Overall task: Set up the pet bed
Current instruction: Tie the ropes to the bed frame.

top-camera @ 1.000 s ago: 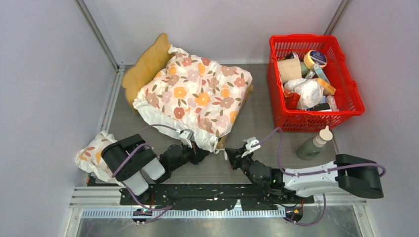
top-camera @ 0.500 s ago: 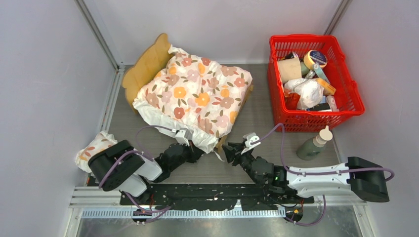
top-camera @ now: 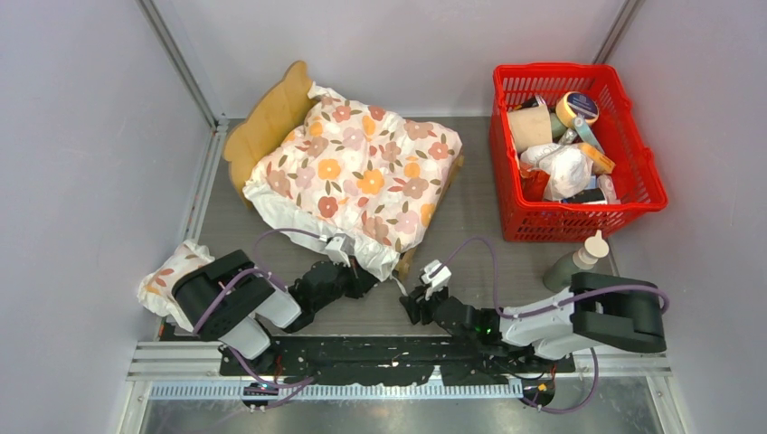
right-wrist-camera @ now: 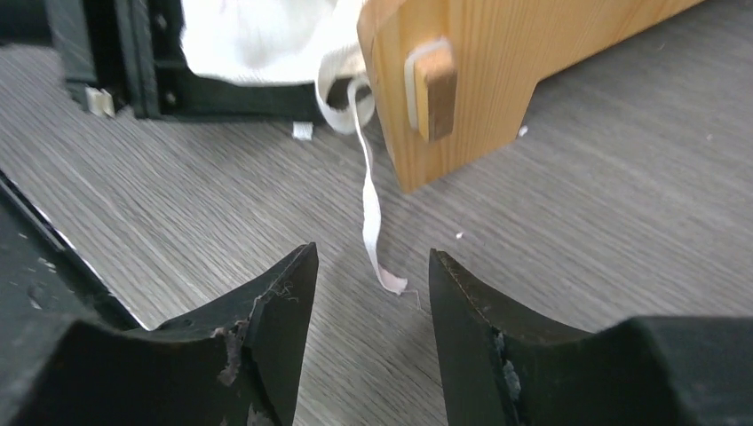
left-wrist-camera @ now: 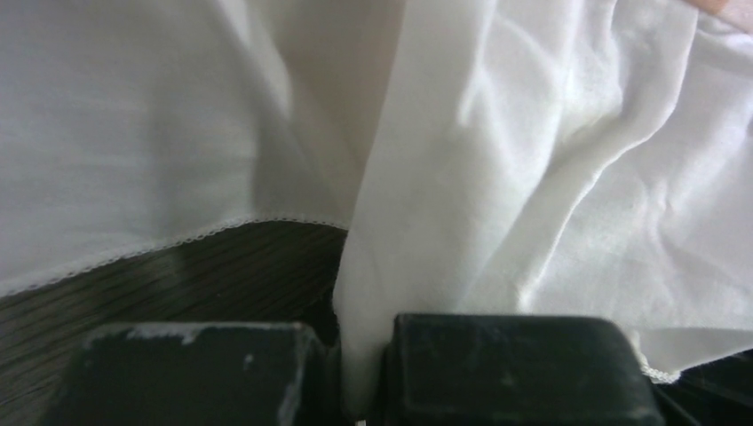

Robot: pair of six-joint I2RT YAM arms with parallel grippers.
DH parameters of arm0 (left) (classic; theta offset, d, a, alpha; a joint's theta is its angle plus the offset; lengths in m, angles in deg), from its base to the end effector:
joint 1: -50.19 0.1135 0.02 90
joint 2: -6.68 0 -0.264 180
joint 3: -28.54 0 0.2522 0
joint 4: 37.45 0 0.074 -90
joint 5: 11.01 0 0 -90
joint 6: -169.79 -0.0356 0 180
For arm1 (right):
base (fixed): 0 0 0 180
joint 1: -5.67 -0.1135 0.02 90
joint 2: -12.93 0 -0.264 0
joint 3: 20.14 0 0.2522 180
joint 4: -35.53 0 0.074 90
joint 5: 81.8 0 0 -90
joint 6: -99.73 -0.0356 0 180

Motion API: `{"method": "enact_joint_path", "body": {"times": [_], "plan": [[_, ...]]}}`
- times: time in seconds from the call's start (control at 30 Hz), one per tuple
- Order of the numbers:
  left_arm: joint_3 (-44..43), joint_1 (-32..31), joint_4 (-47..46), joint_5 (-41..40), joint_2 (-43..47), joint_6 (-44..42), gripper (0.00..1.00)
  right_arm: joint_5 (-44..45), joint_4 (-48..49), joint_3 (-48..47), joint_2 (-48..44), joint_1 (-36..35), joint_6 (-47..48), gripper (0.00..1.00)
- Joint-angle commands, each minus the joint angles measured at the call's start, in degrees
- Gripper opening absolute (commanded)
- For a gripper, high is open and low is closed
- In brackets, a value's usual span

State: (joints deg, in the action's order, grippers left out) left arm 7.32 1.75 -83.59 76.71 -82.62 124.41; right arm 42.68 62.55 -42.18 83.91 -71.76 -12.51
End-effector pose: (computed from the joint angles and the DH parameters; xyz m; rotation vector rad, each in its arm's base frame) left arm 0.1421 -0.1581 0.1026 0.0418 2.0989 -1.0000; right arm 0.0622 0.1864 0.1343 -0.5236 1.8559 0.5965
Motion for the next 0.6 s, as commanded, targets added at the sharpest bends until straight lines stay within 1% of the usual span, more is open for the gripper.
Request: {"method": "enact_joint_path", "body": {"times": [0.0,0.1,0.2,0.27,0.33,0.37,0.4,0.43,0.47,0.53,0.57], "plan": [[0.2,0.2,-1.7,0.5,0.0,-0.1,0.00,-1.1,9.1,-2.0,7.9,0.1,-1.4,0.56],[0.3,0.2,-1.6,0.3,0.4,-0.3,0.00,0.1,9.1,-4.1,12.3,0.1,-2.1,0.56],[0.5,0.2,-1.7,0.3,0.4,0.1,0.00,1.4,11.8,-4.6,16.6,0.1,-2.1,0.56],[0.6,0.2,-2.1,0.2,0.3,0.4,0.00,1.4,11.7,-5.8,18.9,0.2,-2.4,0.54],[0.8,0.2,-2.5,-0.3,0.2,0.6,0.00,1.3,11.5,-6.6,20.2,0.3,-3.0,0.42],[0.7,0.2,-2.4,-0.7,0.2,0.7,0.00,1.6,11.5,-6.7,20.3,0.2,-3.2,0.22],[0.6,0.2,-2.1,-1.6,0.2,0.9,0.00,2.6,11.4,-6.2,20.1,0.2,-3.9,0.14],[0.4,0.2,-1.3,-2.4,0.3,1.3,0.00,3.5,10.8,-5.9,18.7,0.3,-4.3,0.07],[0.2,0.4,0.1,-3.2,0.6,1.9,0.00,3.7,10.2,-5.3,17.4,0.3,-4.3,0.06],[-0.8,1.5,5.4,-3.4,1.7,3.4,0.00,5.1,4.5,-6.2,11.3,0.3,-4.3,0.05],[-1.4,2.2,8.7,-3.6,2.6,4.3,0.00,5.5,-1.4,-6.8,6.0,0.3,-3.2,0.05]]}}
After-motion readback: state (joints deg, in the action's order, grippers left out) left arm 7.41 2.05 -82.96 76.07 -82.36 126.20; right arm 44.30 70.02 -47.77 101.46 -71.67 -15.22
